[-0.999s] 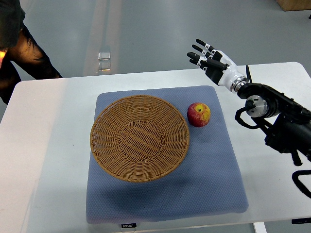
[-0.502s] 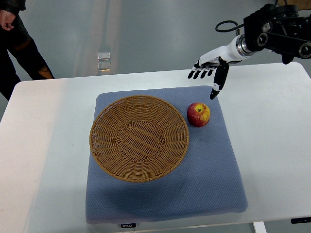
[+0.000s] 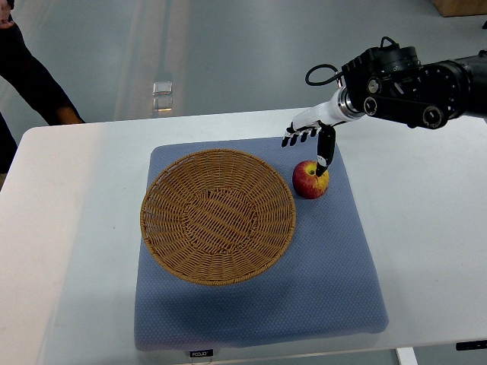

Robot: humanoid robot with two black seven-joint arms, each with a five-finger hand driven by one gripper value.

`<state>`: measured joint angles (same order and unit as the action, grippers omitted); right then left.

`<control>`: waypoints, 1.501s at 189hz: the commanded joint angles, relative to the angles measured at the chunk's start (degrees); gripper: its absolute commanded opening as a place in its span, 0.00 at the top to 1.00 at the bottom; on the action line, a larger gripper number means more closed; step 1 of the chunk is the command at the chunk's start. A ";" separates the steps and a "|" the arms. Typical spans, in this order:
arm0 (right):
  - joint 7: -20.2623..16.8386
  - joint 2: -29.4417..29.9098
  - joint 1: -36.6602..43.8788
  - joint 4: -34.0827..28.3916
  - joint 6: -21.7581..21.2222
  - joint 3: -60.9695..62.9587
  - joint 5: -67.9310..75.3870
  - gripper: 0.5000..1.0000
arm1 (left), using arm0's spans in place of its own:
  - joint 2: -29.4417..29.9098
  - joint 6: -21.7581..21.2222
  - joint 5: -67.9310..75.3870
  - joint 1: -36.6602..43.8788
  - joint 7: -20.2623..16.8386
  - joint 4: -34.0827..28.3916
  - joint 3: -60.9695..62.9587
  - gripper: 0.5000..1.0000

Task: Place red apple in basket with right hand
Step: 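Close the right hand around the red apple and lift it, then carry the apple over the wicker basket and lower it inside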

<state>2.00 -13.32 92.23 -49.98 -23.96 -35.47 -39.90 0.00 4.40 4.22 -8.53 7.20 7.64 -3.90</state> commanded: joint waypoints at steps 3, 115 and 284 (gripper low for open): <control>0.02 0.05 -1.61 0.06 0.06 0.05 -0.18 0.15 | 0.00 0.00 0.00 0.00 0.01 0.00 -0.06 0.00; 0.81 0.58 -8.20 2.69 7.35 0.05 -4.22 0.66 | 0.00 0.00 0.00 0.00 0.01 -0.17 0.03 0.00; 1.60 -3.47 14.82 -8.47 -4.42 6.03 1.05 0.95 | 0.00 0.00 0.00 0.00 0.01 -0.09 0.12 0.00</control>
<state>3.53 -18.45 107.20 -58.31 -28.82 -29.42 -39.11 0.00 4.35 4.22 -8.52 7.21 7.56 -3.83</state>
